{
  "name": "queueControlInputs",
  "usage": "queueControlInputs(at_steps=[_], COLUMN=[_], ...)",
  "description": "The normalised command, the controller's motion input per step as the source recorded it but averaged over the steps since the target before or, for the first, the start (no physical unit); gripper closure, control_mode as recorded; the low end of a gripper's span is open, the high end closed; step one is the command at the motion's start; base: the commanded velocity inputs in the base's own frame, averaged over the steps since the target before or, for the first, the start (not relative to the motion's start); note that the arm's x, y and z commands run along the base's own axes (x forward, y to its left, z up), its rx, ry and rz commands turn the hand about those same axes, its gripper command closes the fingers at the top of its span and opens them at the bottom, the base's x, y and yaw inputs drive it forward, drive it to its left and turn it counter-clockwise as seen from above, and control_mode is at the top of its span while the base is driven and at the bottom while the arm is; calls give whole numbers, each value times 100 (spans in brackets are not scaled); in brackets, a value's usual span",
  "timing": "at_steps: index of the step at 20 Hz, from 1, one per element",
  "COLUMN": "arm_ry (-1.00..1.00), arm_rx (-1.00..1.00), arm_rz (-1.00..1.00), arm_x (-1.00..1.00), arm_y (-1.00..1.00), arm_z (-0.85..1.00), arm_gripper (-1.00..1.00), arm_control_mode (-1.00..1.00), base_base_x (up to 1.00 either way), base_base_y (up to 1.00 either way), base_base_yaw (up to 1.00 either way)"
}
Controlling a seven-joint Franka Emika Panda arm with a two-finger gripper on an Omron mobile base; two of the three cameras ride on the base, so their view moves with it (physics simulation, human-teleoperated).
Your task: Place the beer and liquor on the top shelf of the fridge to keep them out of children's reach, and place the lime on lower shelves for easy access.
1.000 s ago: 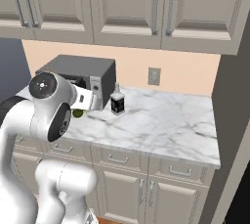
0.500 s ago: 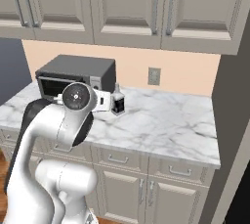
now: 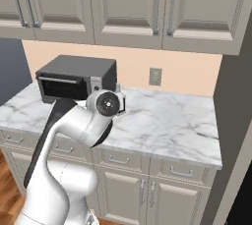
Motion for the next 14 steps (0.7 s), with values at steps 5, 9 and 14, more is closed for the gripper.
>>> queueControlInputs(at_steps=[5,9,14], arm_ry=[-2,-7,-12], arm_rx=[0,2,7], arm_rz=[21,13,5], arm_x=[26,20,22], arm_y=[0,1,7], arm_z=[-2,-4,-14], arm_gripper=[-100,-100,-100], arm_control_mode=[-100,-100,-100], base_base_x=[0,0,0], base_base_y=[0,0,0], base_base_yaw=[0,0,0])
